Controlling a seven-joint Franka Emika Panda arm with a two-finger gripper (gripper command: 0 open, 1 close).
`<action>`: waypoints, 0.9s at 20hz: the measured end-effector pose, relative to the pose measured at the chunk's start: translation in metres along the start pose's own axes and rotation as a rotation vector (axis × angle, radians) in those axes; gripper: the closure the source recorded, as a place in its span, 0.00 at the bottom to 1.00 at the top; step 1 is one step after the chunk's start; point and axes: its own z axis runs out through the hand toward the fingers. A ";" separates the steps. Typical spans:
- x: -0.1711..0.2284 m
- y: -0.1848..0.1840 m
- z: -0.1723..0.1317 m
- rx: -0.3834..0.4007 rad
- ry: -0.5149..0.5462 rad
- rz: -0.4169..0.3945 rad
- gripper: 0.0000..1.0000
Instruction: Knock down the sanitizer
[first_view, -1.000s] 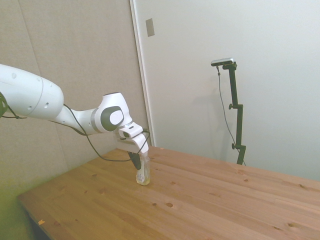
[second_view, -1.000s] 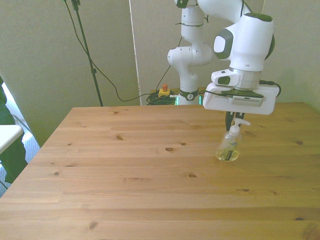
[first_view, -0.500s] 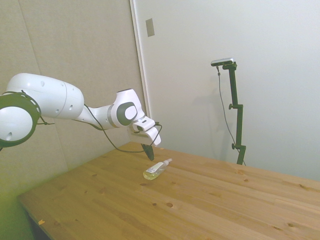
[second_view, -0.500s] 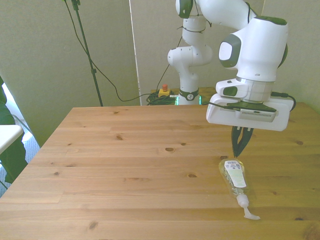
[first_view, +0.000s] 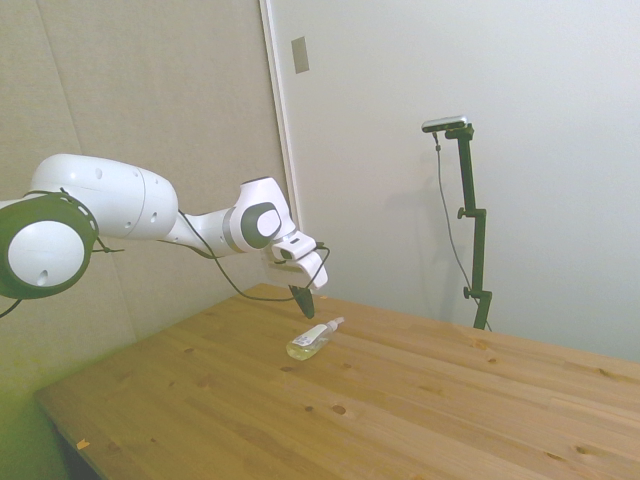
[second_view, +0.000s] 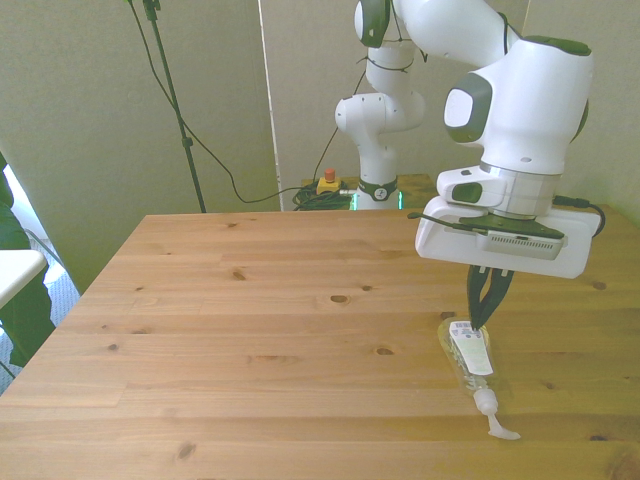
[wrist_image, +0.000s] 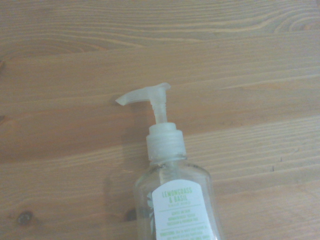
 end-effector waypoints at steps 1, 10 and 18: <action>-0.002 0.005 -0.002 -0.003 -0.002 -0.002 0.00; -0.036 0.062 -0.041 -0.012 -0.029 -0.049 0.00; -0.065 0.113 -0.059 -0.023 -0.064 -0.074 0.00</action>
